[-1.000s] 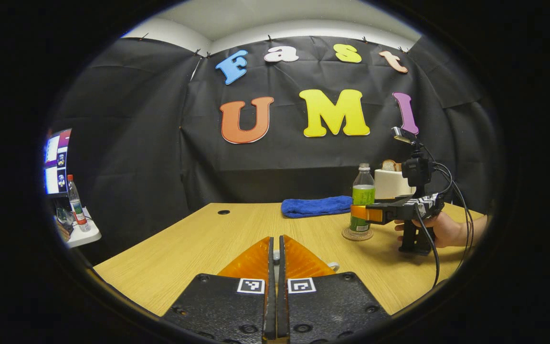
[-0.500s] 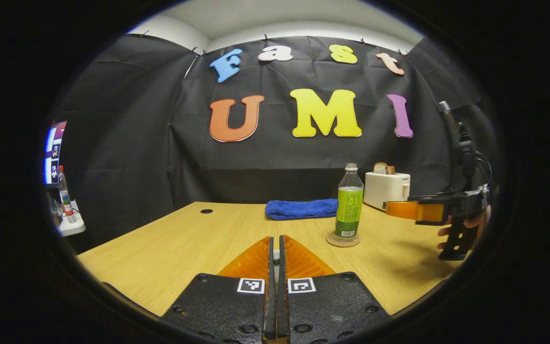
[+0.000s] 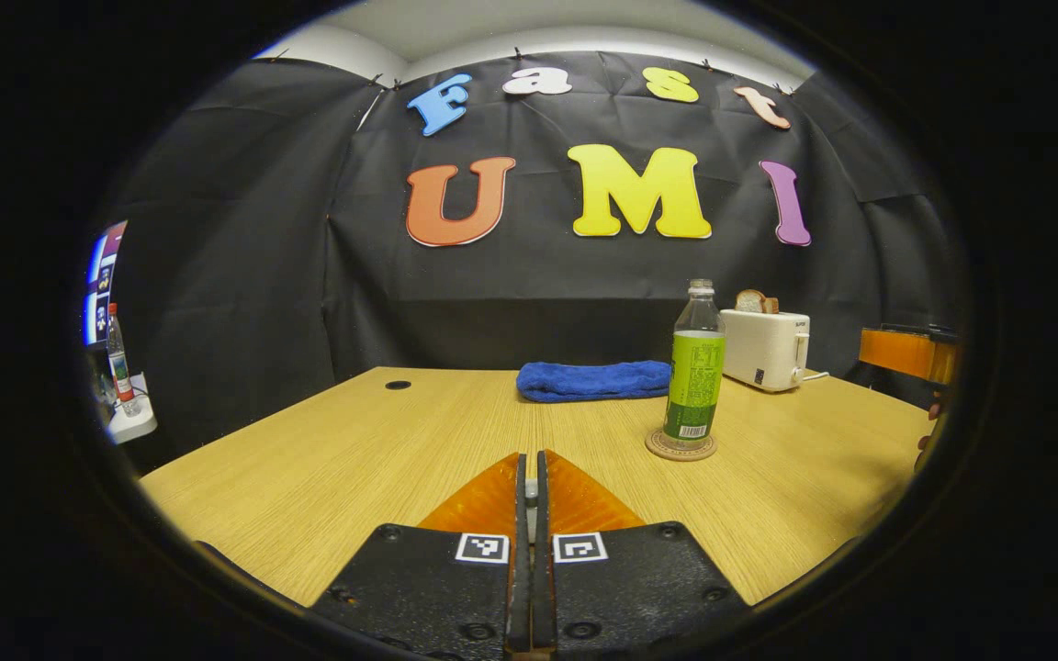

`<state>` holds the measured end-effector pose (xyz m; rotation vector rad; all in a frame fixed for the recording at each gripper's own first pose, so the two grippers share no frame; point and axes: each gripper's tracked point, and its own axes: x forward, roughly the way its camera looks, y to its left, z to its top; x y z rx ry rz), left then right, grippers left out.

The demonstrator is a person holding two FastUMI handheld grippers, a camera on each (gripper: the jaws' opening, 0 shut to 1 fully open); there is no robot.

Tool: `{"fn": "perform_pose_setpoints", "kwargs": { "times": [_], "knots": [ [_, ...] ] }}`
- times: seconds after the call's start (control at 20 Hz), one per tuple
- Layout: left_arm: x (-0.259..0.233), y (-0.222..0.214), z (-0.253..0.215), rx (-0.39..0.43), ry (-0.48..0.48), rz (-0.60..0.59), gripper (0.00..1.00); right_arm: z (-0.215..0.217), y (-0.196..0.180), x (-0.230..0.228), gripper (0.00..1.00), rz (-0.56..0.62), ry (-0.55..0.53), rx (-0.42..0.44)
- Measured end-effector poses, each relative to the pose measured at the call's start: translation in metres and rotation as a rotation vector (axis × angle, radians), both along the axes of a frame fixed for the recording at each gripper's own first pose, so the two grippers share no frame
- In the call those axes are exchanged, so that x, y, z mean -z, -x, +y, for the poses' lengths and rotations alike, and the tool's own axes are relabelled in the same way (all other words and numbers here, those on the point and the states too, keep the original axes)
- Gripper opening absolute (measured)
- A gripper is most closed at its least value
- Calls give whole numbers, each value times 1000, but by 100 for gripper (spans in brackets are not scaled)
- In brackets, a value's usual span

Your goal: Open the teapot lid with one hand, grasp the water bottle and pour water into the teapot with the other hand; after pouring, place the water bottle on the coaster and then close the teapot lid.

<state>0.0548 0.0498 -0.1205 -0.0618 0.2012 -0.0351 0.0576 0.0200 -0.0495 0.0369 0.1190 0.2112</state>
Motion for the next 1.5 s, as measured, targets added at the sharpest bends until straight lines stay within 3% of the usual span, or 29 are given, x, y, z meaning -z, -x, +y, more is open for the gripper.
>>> {"fn": "perform_pose_setpoints", "kwargs": {
  "times": [1.05,1.3,1.35,1.45,1.5],
  "knots": [
    [10,0,-1,0,12,43,4,4,-7,-4,95,-38,3,-21],
    [7,0,0,-16,-10,50,8,1,-6,-5,95,-47,5,-16],
    [4,1,3,-28,-19,43,11,0,-5,-4,96,-45,1,-12],
    [-4,4,4,-39,-23,27,43,-4,-4,-2,95,-38,-11,2],
    [-11,4,6,-45,-20,17,72,-6,-3,-1,95,-37,-16,10]
  ]
}}
